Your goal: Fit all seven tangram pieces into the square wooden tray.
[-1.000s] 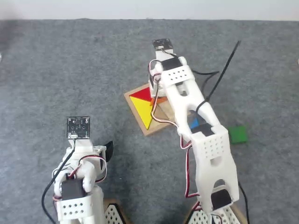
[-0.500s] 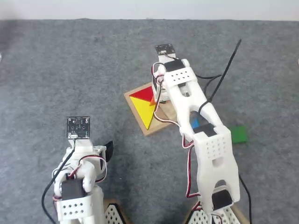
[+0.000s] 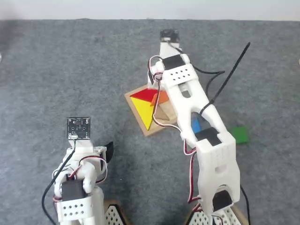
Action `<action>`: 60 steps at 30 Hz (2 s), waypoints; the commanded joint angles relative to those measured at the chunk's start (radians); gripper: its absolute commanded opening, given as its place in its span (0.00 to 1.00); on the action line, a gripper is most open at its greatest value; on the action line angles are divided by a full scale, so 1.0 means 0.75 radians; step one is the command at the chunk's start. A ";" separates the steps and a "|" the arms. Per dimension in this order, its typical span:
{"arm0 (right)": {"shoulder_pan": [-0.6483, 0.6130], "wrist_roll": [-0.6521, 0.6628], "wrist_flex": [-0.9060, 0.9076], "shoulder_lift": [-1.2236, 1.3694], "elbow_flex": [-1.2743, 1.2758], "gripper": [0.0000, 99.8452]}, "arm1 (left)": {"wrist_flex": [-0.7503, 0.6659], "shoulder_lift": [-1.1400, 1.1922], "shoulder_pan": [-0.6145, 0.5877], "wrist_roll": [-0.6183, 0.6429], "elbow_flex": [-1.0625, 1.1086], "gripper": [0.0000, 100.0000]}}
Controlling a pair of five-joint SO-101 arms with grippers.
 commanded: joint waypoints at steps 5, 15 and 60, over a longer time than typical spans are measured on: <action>-0.066 -0.086 -0.134 0.130 -0.070 0.23 | 0.006 -0.029 -0.002 0.010 -0.030 0.27; -0.081 -0.164 -0.066 0.208 -0.070 0.22 | 0.006 -0.029 -0.002 0.010 -0.030 0.27; -0.152 -0.213 -0.060 0.132 -0.068 0.33 | 0.006 -0.029 -0.004 0.010 -0.030 0.27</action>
